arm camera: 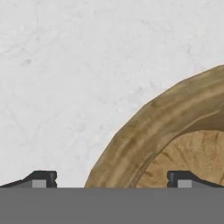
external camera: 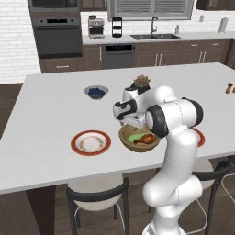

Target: Pick the chicken drumstick and corn from their plates and place them in the bowl. Then put the bowl in the fridge.

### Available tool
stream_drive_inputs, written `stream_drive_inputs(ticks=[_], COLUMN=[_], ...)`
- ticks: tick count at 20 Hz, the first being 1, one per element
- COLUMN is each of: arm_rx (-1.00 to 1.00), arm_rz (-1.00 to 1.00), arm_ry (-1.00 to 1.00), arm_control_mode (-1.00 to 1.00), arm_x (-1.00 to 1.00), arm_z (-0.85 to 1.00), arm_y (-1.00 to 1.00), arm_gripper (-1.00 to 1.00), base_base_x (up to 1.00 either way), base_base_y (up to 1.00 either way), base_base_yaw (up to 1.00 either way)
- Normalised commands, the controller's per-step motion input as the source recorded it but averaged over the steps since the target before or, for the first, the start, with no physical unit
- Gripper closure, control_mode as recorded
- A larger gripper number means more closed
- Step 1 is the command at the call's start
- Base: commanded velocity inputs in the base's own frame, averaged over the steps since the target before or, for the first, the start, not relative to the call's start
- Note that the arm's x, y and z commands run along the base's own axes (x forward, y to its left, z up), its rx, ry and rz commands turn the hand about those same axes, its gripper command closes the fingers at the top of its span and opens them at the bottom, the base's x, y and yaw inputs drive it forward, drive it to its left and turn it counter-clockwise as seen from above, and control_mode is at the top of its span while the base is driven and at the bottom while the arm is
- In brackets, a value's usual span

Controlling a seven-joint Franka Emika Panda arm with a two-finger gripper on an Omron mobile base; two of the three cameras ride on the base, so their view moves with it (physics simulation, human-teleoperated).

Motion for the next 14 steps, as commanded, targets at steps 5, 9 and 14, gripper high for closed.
stream_drive_inputs(ticks=[5, 9, 14], arm_rx=[0.0, 0.0, 0.0], arm_rz=[0.0, 0.0, 0.0], arm_ry=[0.0, 0.0, 0.0], arm_control_mode=[-1.0, -1.0, -1.0], arm_x=[-0.03, -0.02, -0.19], arm_z=[-0.3, -0.18, -0.21], arm_y=[0.0, 0.0, 0.0], arm_gripper=[-1.0, -1.0, 1.0], base_base_x=[0.0, 0.0, 0.0], base_base_y=[0.0, 0.0, 0.0], base_base_yaw=[0.0, 0.0, 0.0])
